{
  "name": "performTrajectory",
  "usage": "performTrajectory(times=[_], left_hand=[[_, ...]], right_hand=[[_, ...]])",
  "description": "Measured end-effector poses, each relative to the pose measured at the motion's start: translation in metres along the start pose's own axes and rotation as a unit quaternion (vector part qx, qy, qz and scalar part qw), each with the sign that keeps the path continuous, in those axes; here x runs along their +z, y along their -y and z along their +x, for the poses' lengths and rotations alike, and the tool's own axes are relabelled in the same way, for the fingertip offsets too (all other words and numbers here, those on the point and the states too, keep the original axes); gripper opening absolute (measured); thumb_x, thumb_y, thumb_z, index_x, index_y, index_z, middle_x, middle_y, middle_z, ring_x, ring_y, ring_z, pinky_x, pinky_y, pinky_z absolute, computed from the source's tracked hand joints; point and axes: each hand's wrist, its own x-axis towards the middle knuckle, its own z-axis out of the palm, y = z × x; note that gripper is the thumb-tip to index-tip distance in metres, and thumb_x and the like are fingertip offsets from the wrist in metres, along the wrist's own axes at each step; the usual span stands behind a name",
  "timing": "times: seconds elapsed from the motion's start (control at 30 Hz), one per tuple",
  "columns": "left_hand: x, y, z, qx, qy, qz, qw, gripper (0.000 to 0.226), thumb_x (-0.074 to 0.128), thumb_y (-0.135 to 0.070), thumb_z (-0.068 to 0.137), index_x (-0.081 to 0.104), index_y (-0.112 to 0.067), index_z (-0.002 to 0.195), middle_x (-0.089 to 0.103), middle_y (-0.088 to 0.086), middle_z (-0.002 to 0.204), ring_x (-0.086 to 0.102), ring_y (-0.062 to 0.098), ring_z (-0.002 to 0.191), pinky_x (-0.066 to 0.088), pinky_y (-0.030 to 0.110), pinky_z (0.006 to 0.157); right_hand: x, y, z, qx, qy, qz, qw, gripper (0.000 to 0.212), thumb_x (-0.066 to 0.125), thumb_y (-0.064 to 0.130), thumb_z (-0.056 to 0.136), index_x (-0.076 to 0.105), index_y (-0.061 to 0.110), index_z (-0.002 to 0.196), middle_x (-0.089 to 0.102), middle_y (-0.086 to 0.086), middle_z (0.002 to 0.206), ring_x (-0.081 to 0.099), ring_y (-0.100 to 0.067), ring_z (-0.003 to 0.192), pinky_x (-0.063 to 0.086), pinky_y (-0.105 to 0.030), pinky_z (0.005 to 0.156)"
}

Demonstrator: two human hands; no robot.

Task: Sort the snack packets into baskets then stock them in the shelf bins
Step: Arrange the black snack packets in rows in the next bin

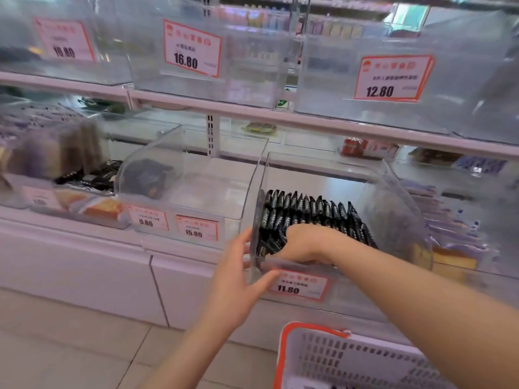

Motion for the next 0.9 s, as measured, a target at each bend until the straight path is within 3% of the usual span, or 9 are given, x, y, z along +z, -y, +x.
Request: performTrajectory(times=[0.07,0.17,0.23,0.3,0.43,0.6,0.73,0.83,0.9], left_hand=[[-0.002,0.003,0.0,0.002,0.004,0.012,1.0,0.07,0.077,-0.032,0.07,0.032,-0.063,0.114,0.042,-0.043,0.116,0.043,-0.025,0.106,0.039,-0.002,0.08],[-0.003,0.006,-0.002,0.013,0.01,0.017,1.0,0.072,0.075,-0.032,0.073,0.029,-0.066,0.116,0.035,-0.052,0.117,0.04,-0.025,0.11,0.037,-0.003,0.083],[-0.002,0.007,-0.003,0.019,0.005,0.023,1.0,0.072,0.075,-0.031,0.073,0.029,-0.062,0.119,0.037,-0.049,0.117,0.041,-0.024,0.109,0.038,-0.003,0.083],[-0.001,0.008,-0.003,0.02,0.001,0.025,0.999,0.073,0.075,-0.03,0.074,0.028,-0.061,0.12,0.04,-0.042,0.118,0.042,-0.023,0.108,0.039,-0.002,0.083],[0.0,0.007,-0.003,0.014,0.002,0.012,1.0,0.072,0.075,-0.029,0.074,0.029,-0.059,0.12,0.04,-0.041,0.118,0.044,-0.022,0.107,0.039,-0.002,0.08],[-0.002,0.001,-0.005,0.016,0.0,0.042,0.999,0.068,0.075,-0.028,0.074,0.031,-0.055,0.119,0.04,-0.036,0.115,0.043,-0.019,0.106,0.037,-0.001,0.084],[-0.008,-0.015,-0.012,0.077,-0.081,0.148,0.983,0.051,0.077,-0.015,0.072,0.051,-0.016,0.116,0.045,-0.009,0.102,0.043,0.004,0.093,0.037,0.017,0.083],[-0.016,-0.036,-0.021,0.189,-0.099,0.198,0.957,0.026,0.064,-0.018,0.077,0.059,-0.003,0.097,0.046,-0.004,0.093,0.041,0.005,0.085,0.035,0.015,0.077],[-0.017,-0.048,-0.027,0.21,-0.052,0.206,0.954,0.023,0.052,-0.025,0.079,0.06,-0.007,0.091,0.046,-0.008,0.085,0.043,0.005,0.078,0.038,0.018,0.07]], right_hand=[[-0.003,-0.001,-0.002,-0.016,0.028,0.092,0.995,0.051,0.059,0.063,0.078,0.057,0.013,0.07,0.058,0.003,0.06,0.049,-0.01,0.05,0.037,-0.021,0.046],[-0.006,-0.006,-0.005,-0.032,0.088,0.209,0.973,0.04,0.067,0.05,0.08,0.06,0.012,0.071,0.06,0.011,0.048,0.053,0.0,0.04,0.04,-0.014,0.04],[-0.002,-0.004,-0.002,-0.014,0.075,0.193,0.978,0.032,0.071,0.038,0.079,0.066,0.007,0.075,0.067,0.002,0.06,0.058,-0.008,0.05,0.044,-0.017,0.048],[0.001,0.002,0.001,0.006,0.068,0.131,0.989,0.034,0.07,0.035,0.079,0.069,0.002,0.084,0.072,-0.009,0.08,0.062,-0.018,0.065,0.05,-0.028,0.062],[-0.001,0.015,0.006,0.022,0.073,0.075,0.994,0.033,0.07,0.039,0.077,0.064,0.007,0.077,0.067,-0.006,0.076,0.059,-0.019,0.061,0.048,-0.027,0.058],[-0.003,0.022,0.011,0.042,0.001,0.029,0.999,0.036,0.067,0.037,0.083,0.049,0.012,0.064,0.05,-0.002,0.061,0.045,-0.014,0.049,0.035,-0.022,0.046],[-0.003,0.019,-0.003,0.029,-0.054,0.0,0.998,0.05,0.062,0.053,0.082,0.044,0.011,0.063,0.047,-0.002,0.059,0.042,-0.013,0.049,0.032,-0.024,0.044],[-0.002,0.012,-0.031,-0.057,-0.161,-0.006,0.985,0.055,0.052,0.056,0.087,0.046,0.009,0.059,0.048,-0.003,0.058,0.045,-0.017,0.053,0.036,-0.028,0.049],[0.004,-0.002,-0.055,-0.12,-0.259,0.021,0.958,0.043,0.051,0.05,0.088,0.06,0.011,0.072,0.061,-0.001,0.067,0.055,-0.016,0.064,0.045,-0.031,0.062]])
